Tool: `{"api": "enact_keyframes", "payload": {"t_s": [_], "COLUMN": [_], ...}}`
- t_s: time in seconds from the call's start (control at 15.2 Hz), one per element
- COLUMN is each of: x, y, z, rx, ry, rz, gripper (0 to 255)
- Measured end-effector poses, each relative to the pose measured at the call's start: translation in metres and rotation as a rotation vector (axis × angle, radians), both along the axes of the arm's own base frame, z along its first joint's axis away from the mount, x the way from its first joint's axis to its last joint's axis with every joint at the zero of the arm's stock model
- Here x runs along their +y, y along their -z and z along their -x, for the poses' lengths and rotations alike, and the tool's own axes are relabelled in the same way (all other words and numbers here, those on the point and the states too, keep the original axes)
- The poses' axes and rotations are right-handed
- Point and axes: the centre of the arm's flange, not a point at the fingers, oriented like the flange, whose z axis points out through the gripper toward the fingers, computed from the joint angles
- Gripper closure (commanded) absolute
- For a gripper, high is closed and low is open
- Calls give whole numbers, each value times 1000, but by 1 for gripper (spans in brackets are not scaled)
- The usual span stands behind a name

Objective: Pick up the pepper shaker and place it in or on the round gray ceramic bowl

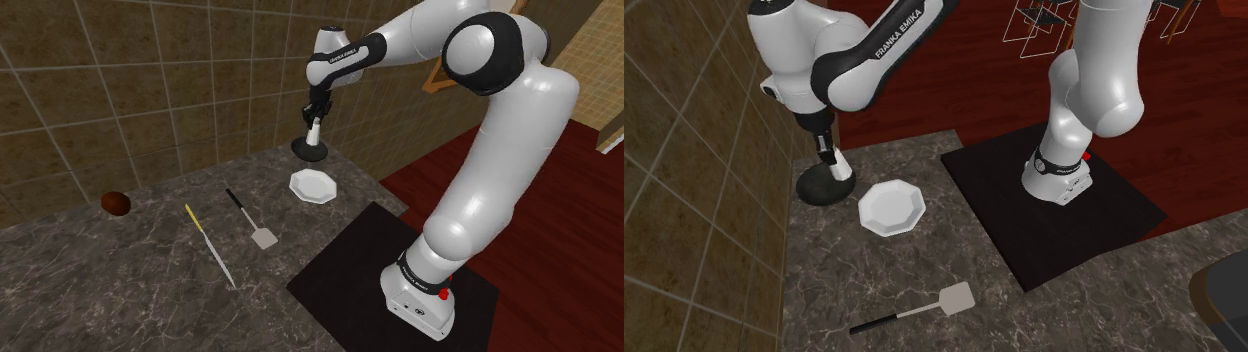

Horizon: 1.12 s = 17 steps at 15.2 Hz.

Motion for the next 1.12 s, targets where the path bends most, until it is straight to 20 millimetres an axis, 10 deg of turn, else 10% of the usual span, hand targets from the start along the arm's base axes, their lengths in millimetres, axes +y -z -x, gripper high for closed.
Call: {"api": "enact_keyframes", "payload": {"t_s": [0.46, 1.12], "x": [-76, -84], "y": [-5, 45], "z": [-51, -57], "rx": [0, 0], "ry": [1, -1], "rz": [1, 0], "gripper": [255, 255]}}
